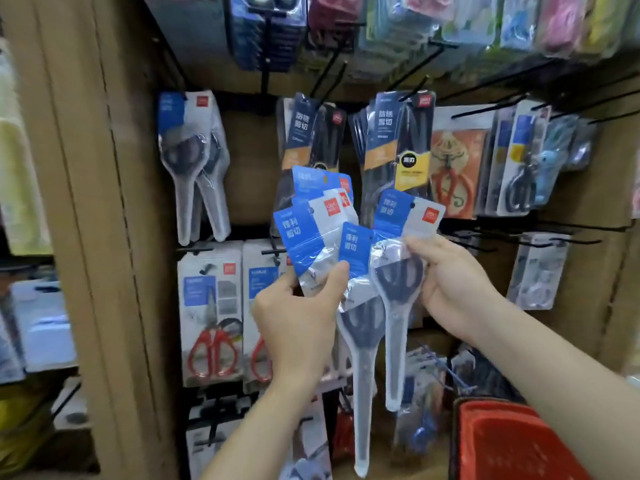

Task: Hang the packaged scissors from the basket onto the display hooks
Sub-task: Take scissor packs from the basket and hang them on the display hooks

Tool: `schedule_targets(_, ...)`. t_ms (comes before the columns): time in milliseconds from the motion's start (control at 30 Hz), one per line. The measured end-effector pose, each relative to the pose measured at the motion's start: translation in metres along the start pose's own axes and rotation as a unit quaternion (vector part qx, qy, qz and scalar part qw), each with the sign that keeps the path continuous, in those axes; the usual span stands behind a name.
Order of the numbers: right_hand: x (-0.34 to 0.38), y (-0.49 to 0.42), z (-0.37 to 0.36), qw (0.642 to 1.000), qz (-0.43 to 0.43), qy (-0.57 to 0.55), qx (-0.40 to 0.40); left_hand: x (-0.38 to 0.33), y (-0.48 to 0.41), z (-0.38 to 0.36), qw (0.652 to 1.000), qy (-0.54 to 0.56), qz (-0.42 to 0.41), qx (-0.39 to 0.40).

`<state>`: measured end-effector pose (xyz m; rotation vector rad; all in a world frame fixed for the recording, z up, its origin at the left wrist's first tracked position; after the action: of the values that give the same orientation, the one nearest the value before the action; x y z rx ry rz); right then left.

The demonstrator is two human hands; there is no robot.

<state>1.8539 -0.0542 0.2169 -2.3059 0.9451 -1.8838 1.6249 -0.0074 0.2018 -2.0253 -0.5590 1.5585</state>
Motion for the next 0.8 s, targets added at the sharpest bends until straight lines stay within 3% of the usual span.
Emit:
schedule_targets(333,0.037,-0.03,-0.06,0.997,0.051,0.047,0.035,-0.007,-0.026,0.051,0.998,0.041,-0.012,-0.041)
schedule_targets(433,0.032,-0.031,-0.061,0.996,0.064,0.063,0.029,-0.005,-0.031,0.061,0.999,-0.008,-0.027,-0.032)
schedule_targets(567,0.012,-0.027,-0.058,0.994,0.069,0.081,0.018,-0.005,-0.031,0.061,0.999,0.012,-0.028,-0.025)
schedule_targets(800,0.059,-0.048,-0.093,0.98,0.132,0.125,0.078,-0.011,-0.031,0.084,0.991,0.017,-0.037,-0.124)
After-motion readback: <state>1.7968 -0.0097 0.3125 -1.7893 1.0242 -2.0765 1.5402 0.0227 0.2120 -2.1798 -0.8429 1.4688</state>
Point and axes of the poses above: each hand's wrist, its own y-axis away from the middle knuckle, its own z-axis out of the back of the hand, x = y × z, the point moved 10 cm from there along -y, towards the middle knuckle, and after that the axes turned 5 degrees about x, right-handed, at the moved point
